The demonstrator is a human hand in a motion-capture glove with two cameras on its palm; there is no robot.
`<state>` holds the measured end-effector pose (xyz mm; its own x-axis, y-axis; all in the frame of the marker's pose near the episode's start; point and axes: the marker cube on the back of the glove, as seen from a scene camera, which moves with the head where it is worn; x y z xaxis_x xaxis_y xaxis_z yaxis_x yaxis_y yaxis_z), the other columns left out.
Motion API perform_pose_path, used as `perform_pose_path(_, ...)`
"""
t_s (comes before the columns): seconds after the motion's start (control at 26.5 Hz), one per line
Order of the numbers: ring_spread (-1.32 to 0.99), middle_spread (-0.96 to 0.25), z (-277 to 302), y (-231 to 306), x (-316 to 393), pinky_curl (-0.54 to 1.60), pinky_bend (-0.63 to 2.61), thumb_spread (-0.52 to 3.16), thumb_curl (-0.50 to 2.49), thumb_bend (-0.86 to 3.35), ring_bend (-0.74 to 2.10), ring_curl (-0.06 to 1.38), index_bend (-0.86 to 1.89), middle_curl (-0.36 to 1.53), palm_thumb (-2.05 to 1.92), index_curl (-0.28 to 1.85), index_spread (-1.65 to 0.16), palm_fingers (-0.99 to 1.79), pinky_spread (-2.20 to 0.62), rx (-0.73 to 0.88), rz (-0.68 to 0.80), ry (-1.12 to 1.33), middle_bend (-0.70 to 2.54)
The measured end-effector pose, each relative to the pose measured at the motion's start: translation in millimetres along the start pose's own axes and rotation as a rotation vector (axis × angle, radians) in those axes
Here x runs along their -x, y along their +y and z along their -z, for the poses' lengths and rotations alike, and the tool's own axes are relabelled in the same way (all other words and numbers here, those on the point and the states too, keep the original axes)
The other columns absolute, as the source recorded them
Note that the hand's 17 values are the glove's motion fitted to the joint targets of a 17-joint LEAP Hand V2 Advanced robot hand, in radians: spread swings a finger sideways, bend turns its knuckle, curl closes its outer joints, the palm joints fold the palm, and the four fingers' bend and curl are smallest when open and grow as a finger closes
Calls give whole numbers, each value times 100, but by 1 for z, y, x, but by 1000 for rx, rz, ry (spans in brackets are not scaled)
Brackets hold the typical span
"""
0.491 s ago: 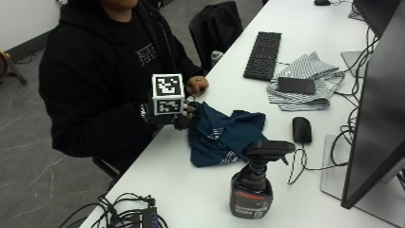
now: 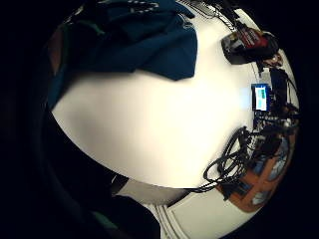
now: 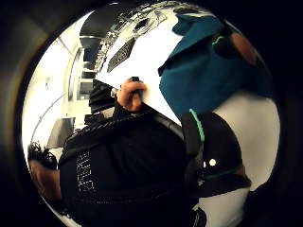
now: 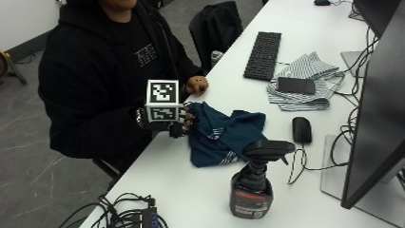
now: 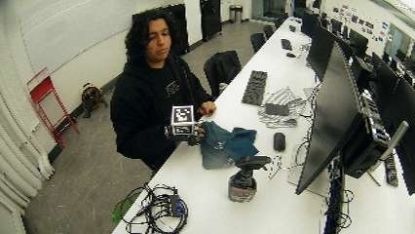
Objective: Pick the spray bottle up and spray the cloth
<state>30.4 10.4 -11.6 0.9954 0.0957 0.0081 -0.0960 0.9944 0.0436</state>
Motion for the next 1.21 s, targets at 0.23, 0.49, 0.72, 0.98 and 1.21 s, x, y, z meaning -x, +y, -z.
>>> perform_pose_path(0.23, -13, -8, 24, 4, -43, 22, 26, 109, 21, 29, 31, 24, 18, 25, 56, 27, -34, 71, 16, -68, -138, 2, 24)
perform_pose_path(0.49, -14, -8, 51, 4, -94, 25, 24, 116, 24, 25, 29, 26, 16, 28, 58, 29, -35, 71, 17, -89, -248, 42, 22)
perform_pose_path(0.72, -15, -9, 90, -6, -148, 27, 23, 120, 26, 22, 29, 28, 15, 30, 60, 29, -35, 73, 16, -121, -324, 48, 22)
perform_pose_path(0.98, -16, -11, 152, -27, -201, 28, 23, 122, 29, 19, 32, 30, 12, 33, 62, 28, -35, 79, 14, -231, -418, 86, 24)
perform_pose_path(1.21, -17, -12, 194, -52, -235, 31, 26, 121, 29, 14, 36, 32, 6, 36, 60, 25, -35, 81, 13, -326, -496, 9, 27)
